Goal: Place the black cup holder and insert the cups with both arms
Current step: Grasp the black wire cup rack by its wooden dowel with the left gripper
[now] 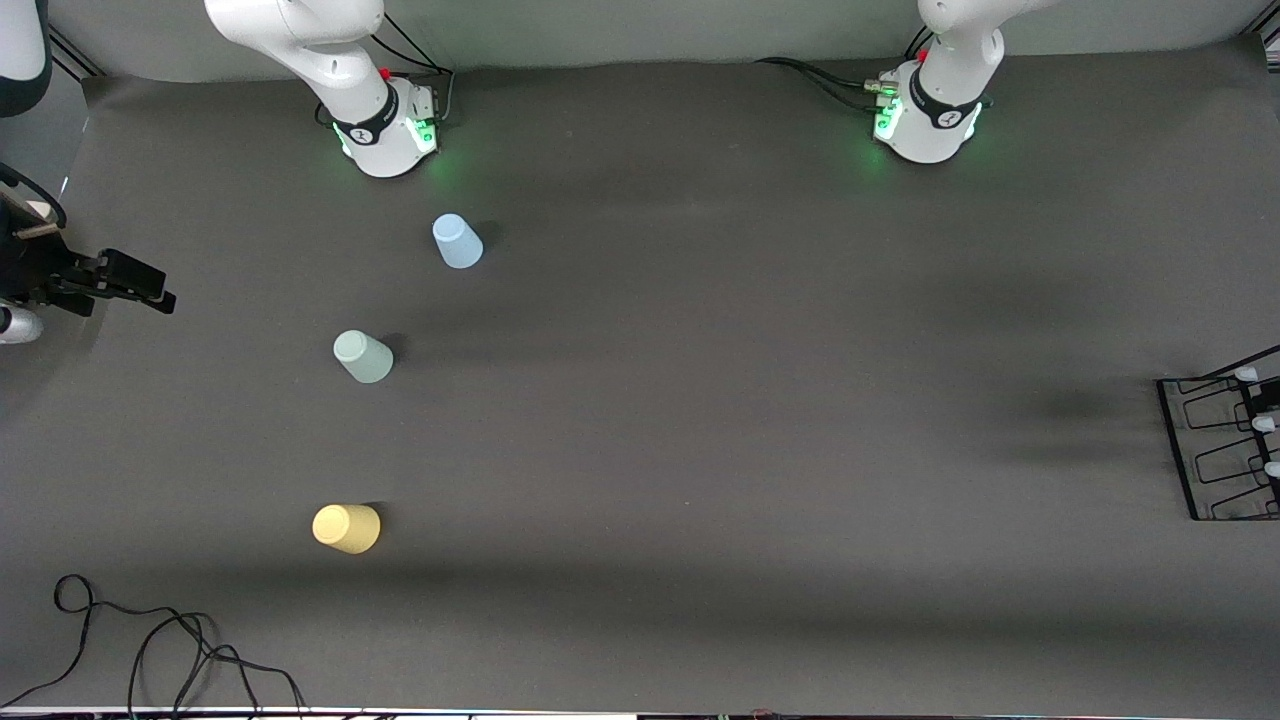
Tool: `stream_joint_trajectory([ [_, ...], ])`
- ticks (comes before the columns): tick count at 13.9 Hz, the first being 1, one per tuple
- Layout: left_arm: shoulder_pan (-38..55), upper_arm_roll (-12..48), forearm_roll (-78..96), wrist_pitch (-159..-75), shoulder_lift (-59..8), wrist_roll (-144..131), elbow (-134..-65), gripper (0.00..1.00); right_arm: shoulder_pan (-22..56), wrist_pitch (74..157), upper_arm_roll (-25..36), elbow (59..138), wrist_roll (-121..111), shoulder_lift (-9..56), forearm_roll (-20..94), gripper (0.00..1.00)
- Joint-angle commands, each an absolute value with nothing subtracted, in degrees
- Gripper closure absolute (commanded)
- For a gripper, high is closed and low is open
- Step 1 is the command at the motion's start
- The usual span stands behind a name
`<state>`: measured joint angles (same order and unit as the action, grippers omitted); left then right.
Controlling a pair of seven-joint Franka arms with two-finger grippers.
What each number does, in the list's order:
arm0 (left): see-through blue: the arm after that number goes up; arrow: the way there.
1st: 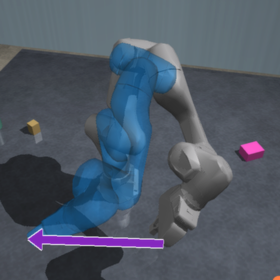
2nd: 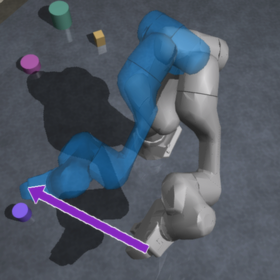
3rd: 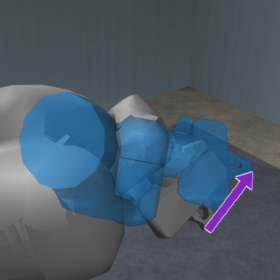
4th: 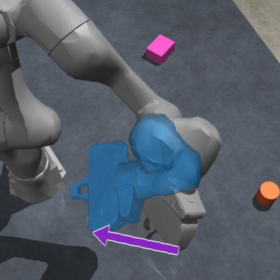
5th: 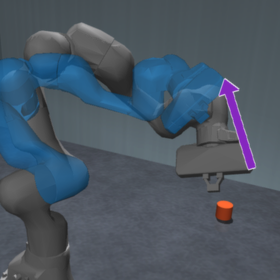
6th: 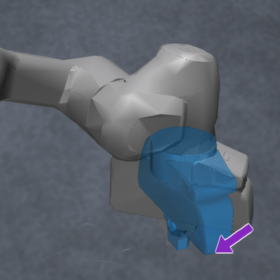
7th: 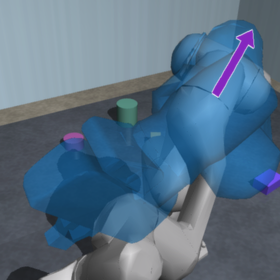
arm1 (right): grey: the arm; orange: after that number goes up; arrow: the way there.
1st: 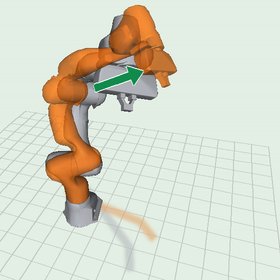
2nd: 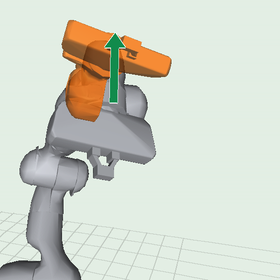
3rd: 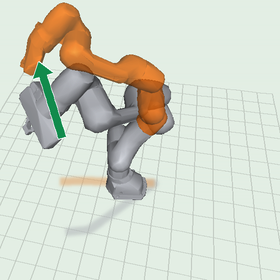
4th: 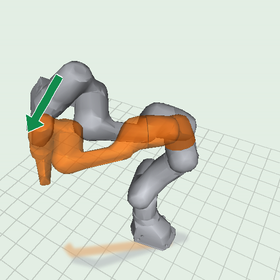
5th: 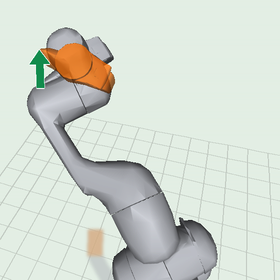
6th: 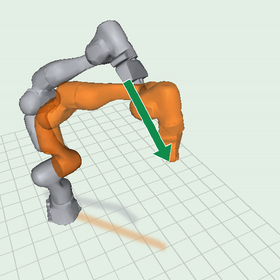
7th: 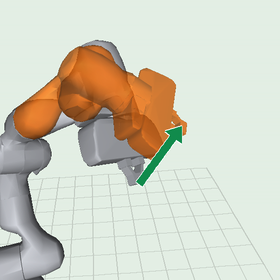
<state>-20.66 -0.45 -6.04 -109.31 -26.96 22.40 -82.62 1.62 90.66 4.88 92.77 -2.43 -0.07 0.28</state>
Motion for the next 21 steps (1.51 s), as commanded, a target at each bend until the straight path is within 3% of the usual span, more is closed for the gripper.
stream_joint_trajectory([
  [1, -24.51, 0.09, -7.56, -113.45, -32.33, 27.31, -79.63, 0.0, 1.67, 89.65, 4.83, 92.72, -1.41, -1.05, 0.7, 0.0],
  [4, -29.34, 0.26, -7.03, -116.09, -34.18, 33.03, -79.8, 0.01, 1.67, 89.65, 4.83, 92.72, -1.41, -1.05, 0.7, 0.0],
  [5, -29.62, 0.35, -6.94, -116.89, -34.71, 33.31, -79.89, 0.11, 1.67, 89.65, 4.83, 92.72, -1.41, -1.05, 0.7, 0.0],
  [6, -29.53, 0.35, -6.94, -117.33, -35.06, 33.22, -80.07, 0.28, 1.67, 89.65, 4.83, 92.72, -1.41, -1.05, 0.7, 0.0],
  [8, -29.18, 0.35, -6.86, -117.16, -35.16, 32.44, -80.07, 0.76, 1.67, 89.74, 4.75, 92.64, -1.41, -0.97, 0.7, 0.0],
  [10, -28.48, 0.26, -7.03, -116.46, -35.07, 31.04, -80.07, 0.8, 1.67, 89.74, 4.75, 92.64, -1.41, -0.88, 0.7, 0.0],
  [14, -29.53, 0.26, -7.38, -116.46, -35.59, 31.64, -81.56, 1.0, 1.67, 89.82, 4.75, 92.64, -1.41, -0.79, 0.79, 0.0],
  [17, -27.96, 0.44, -7.65, -115.49, -34.72, 31.03, -80.43, 1.0, 1.67, 89.91, 4.75, 92.64, -1.41, -0.7, 0.79, 0.0],
  [21, -23.56, 1.49, -6.25, -104.86, -29.81, 25.26, -77.86, 1.0, 1.67, 90.26, 4.75, 92.64, -1.41, -0.53, 0.79, 0.0],
])
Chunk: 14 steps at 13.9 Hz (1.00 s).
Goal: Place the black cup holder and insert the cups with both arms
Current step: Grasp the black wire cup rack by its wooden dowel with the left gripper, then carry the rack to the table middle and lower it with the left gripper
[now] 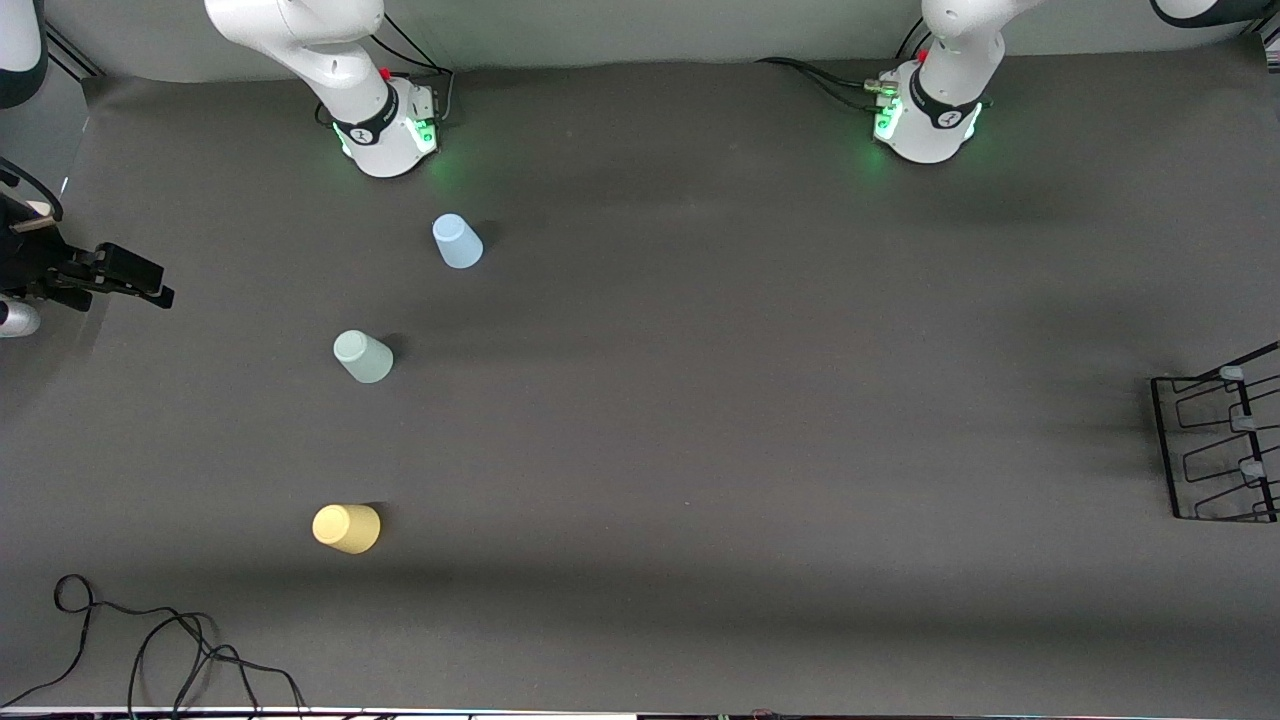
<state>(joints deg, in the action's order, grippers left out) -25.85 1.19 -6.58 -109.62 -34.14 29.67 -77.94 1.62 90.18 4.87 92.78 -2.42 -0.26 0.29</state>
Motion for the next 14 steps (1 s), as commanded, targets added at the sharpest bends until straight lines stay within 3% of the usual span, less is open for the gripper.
stream_joint_trajectory([
  [1, -21.99, 2.28, -6.41, -103.9, -28.49, 23.31, -78.57, 1.0, 1.67, 90.26, 4.75, 92.64, -1.41, -0.44, 0.79, 0.0],
  [7, -9.16, 2.64, -5.98, -98.87, -21.28, 7.5, -85.85, 1.0, 1.67, 90.35, 4.75, 92.64, -1.41, -0.44, 0.79, 0.0],
  [14, 8.67, 2.99, 4.3, -100.88, -20.92, -13.15, -86.49, 1.0, 1.67, 90.44, 4.75, 92.64, -1.41, -0.35, 0.79, 0.0],
])
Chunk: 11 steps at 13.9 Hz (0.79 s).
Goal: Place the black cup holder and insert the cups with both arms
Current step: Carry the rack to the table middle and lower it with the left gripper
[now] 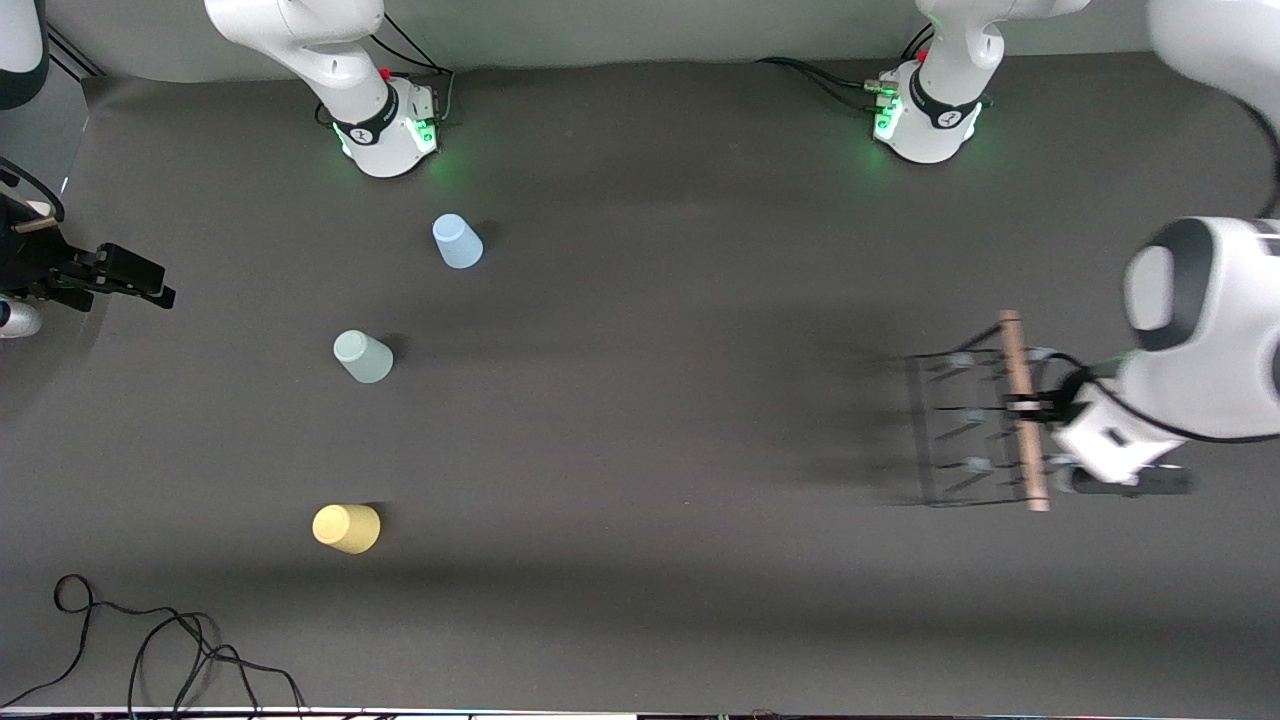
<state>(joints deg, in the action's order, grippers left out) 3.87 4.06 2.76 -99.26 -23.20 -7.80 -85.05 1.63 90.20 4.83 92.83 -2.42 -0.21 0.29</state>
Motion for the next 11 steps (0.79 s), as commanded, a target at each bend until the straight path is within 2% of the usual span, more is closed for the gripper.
stream_joint_trajectory([
  [1, 11.4, 2.99, 4.39, -103.6, -21.18, -16.92, -86.57, 1.0, 1.67, 90.44, 4.75, 92.64, -1.41, -0.35, 0.79, 0.0],
  [7, 27.4, 2.9, 4.22, -109.58, -26.63, -30.91, -84.73, 1.0, 1.67, 90.53, 4.75, 92.72, -1.41, -0.18, 0.88, 0.0],
  [11, 33.47, 2.9, 4.39, -113.55, -27.68, -37.96, -84.55, 1.0, 1.67, 90.62, 4.75, 92.81, -1.41, -0.09, 1.05, 0.0],
])
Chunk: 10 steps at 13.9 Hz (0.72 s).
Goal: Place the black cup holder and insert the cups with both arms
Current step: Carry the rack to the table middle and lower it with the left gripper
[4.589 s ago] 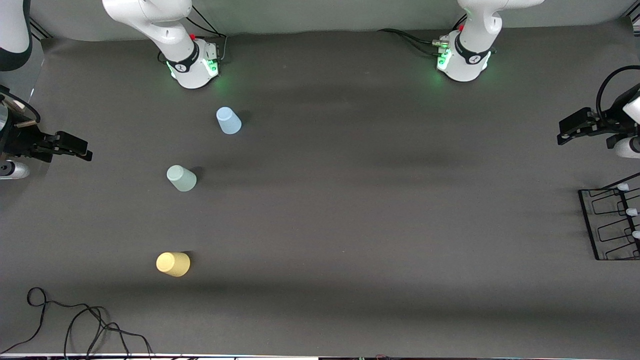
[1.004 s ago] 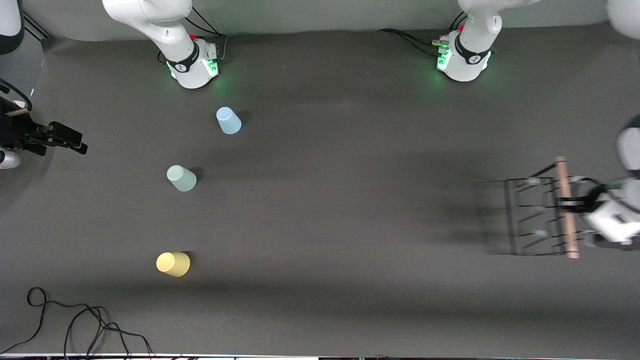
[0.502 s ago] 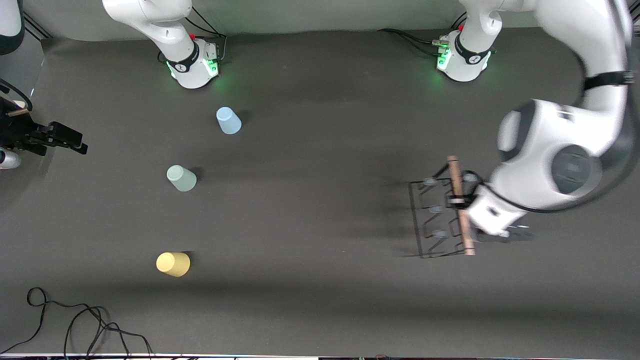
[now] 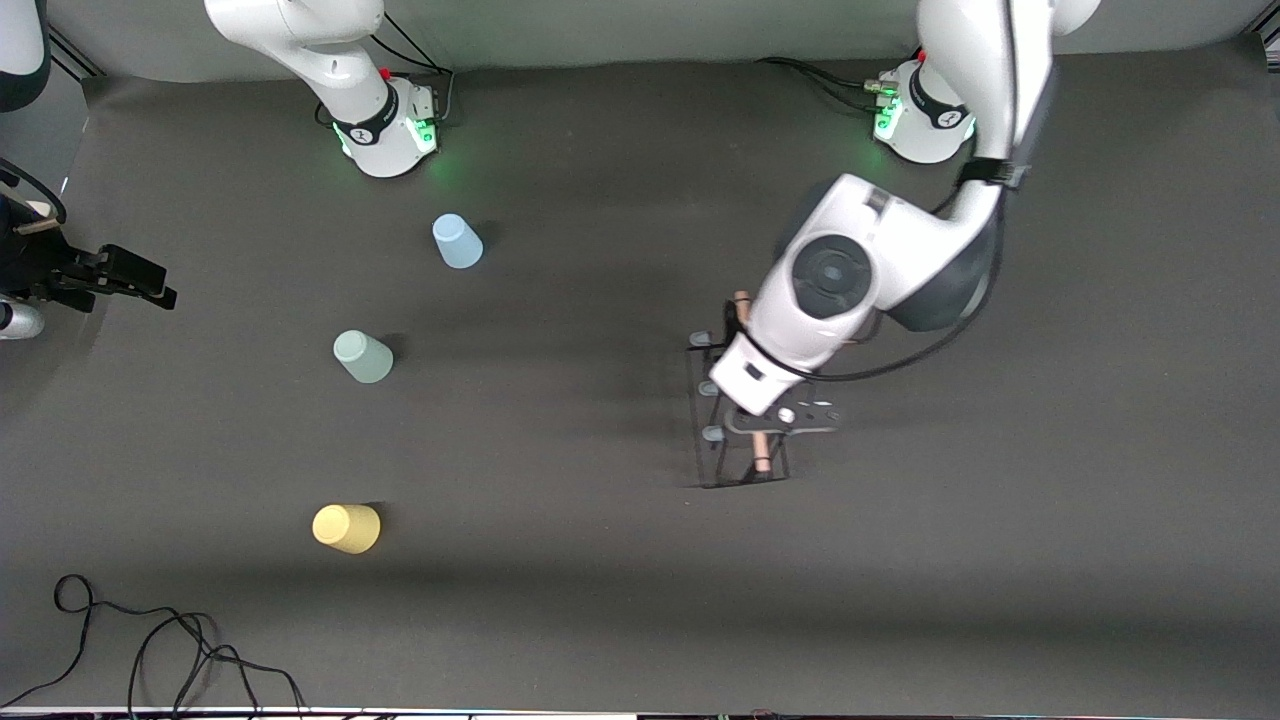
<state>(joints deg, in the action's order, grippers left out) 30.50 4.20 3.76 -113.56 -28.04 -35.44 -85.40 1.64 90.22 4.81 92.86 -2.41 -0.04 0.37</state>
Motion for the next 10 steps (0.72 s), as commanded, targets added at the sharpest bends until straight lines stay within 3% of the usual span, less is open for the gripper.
stream_joint_trajectory([
  [1, 33.92, 2.9, 4.39, -113.55, -28.21, -38.32, -84.29, 1.0, 1.76, 90.62, 4.75, 92.9, -1.41, -0.17, 1.05, 0.0],
  [10, 37.44, 2.99, 4.04, -118.21, -31.29, -41.48, -83.85, 1.0, 2.72, 91.84, 4.66, 96.14, -1.58, -1.49, 1.14, 0.0],
])
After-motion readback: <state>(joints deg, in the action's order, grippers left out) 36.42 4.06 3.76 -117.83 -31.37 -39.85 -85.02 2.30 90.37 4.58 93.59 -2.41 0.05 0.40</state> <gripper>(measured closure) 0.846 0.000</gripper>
